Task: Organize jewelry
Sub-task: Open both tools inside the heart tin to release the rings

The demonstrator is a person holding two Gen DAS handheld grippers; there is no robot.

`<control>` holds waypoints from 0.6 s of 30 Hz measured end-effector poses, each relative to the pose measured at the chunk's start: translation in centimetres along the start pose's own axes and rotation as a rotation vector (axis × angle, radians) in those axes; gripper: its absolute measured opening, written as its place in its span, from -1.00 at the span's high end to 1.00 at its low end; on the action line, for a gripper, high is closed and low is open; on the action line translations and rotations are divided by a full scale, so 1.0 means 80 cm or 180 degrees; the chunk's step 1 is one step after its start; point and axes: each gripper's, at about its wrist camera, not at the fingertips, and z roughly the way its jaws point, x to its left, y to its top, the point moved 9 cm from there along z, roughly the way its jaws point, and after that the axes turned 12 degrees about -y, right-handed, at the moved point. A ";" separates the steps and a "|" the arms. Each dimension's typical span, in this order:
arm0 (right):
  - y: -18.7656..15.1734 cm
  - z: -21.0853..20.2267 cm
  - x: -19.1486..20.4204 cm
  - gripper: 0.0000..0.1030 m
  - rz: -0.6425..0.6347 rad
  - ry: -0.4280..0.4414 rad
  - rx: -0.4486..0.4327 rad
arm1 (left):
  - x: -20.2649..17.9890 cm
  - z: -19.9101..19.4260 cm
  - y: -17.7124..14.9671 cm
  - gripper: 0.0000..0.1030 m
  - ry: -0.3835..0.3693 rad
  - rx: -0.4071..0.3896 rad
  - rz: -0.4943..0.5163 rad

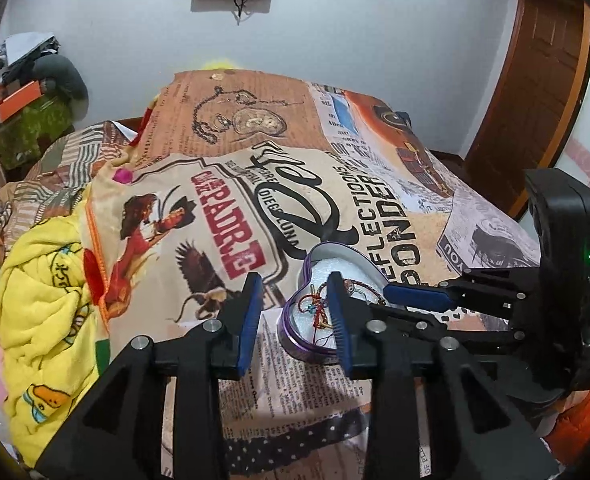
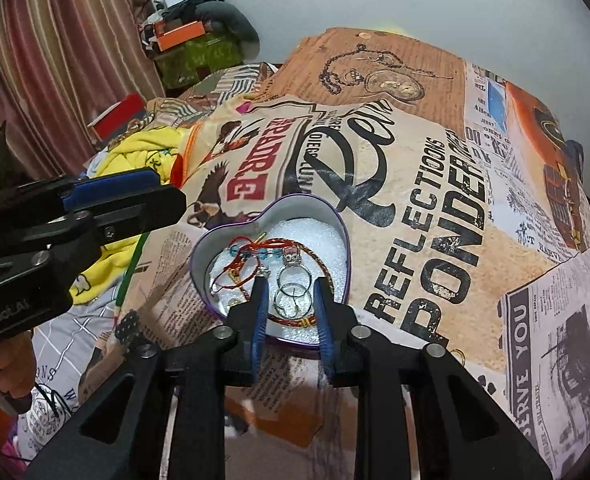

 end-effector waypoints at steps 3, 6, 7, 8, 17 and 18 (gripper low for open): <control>0.002 -0.008 -0.002 0.45 0.0010 -0.0035 -0.0048 | -0.001 -0.009 0.000 0.36 0.0030 -0.0030 0.0000; 0.006 -0.020 -0.007 0.41 0.0035 -0.0064 -0.0105 | -0.002 -0.017 0.000 0.35 0.0061 -0.0050 -0.0007; 0.006 -0.023 -0.009 0.41 0.0046 -0.0074 -0.0118 | -0.001 -0.019 0.000 0.35 0.0065 -0.0052 -0.0011; 0.007 -0.027 -0.012 0.41 0.0059 -0.0084 -0.0134 | -0.002 -0.022 0.001 0.35 0.0070 -0.0058 -0.0016; -0.001 -0.060 -0.045 0.40 0.0186 -0.0236 -0.0222 | -0.028 -0.028 -0.001 0.35 0.0062 -0.0048 0.0025; -0.003 -0.063 -0.050 0.40 0.0211 -0.0251 -0.0226 | -0.032 -0.026 -0.002 0.35 0.0054 -0.0035 0.0030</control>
